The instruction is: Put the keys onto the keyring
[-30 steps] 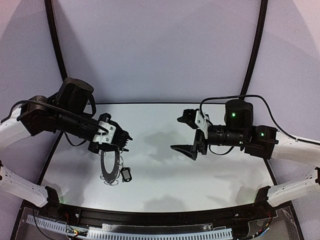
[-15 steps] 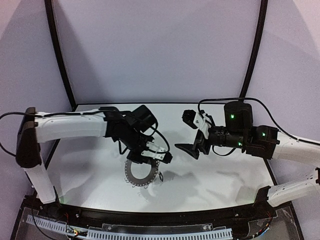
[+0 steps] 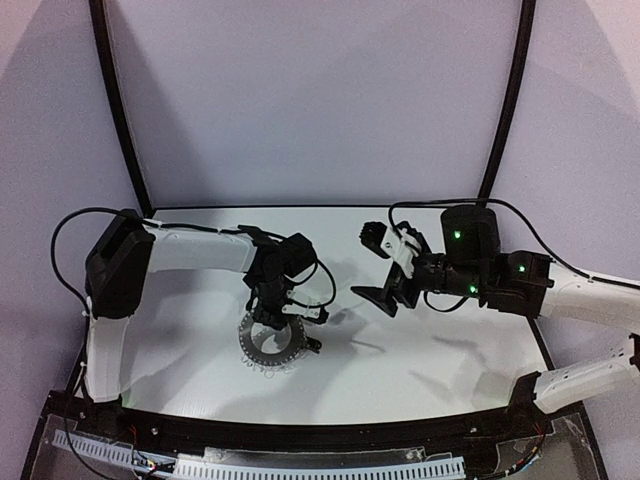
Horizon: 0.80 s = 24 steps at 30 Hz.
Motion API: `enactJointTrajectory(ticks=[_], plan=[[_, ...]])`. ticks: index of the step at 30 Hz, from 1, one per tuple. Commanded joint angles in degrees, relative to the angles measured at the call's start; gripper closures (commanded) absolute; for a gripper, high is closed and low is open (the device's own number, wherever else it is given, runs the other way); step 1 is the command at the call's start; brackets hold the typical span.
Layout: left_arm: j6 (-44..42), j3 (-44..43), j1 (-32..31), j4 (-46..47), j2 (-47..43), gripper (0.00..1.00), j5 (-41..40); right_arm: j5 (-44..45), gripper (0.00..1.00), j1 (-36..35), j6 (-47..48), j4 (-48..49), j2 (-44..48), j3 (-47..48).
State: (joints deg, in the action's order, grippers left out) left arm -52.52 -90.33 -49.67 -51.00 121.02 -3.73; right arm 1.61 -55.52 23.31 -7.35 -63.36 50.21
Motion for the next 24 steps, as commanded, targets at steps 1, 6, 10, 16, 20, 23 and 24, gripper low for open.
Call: enactJointTrajectory(ticks=[1, 6, 10, 16, 20, 23, 24], plan=[[3.33, 3.03, 1.31, -4.59, -0.41, 0.90, -4.34, -0.09, 0.02, 0.95, 0.13, -0.47, -2.55, 1.56], [6.81, 5.43, 2.97, -7.81, -0.99, 0.76, -5.98, -0.56, 0.02, 1.54, 0.17, -0.78, -3.30, 2.16], [7.82, 8.93, 3.48, -7.49, -3.91, 0.57, -8.16, -0.96, 0.02, 2.03, 0.21, -0.84, -3.59, 2.43], [9.05, 11.99, 4.12, -7.32, -10.51, 0.41, -9.91, -1.34, 0.02, 2.48, 0.04, -1.14, -3.13, 2.51], [10.47, 11.99, 4.23, -7.60, -14.31, 0.28, -10.18, -1.43, 0.02, 2.53, -0.14, -0.90, -2.29, 2.42], [11.46, 12.43, 4.23, -4.39, -19.12, 0.03, -9.13, -1.43, 0.02, 2.59, -0.49, -0.49, -1.49, 2.22], [12.20, 12.86, 4.23, -2.81, -20.92, 0.02, -9.07, -1.43, 0.02, 2.68, -0.87, -0.10, -1.11, 2.06]])
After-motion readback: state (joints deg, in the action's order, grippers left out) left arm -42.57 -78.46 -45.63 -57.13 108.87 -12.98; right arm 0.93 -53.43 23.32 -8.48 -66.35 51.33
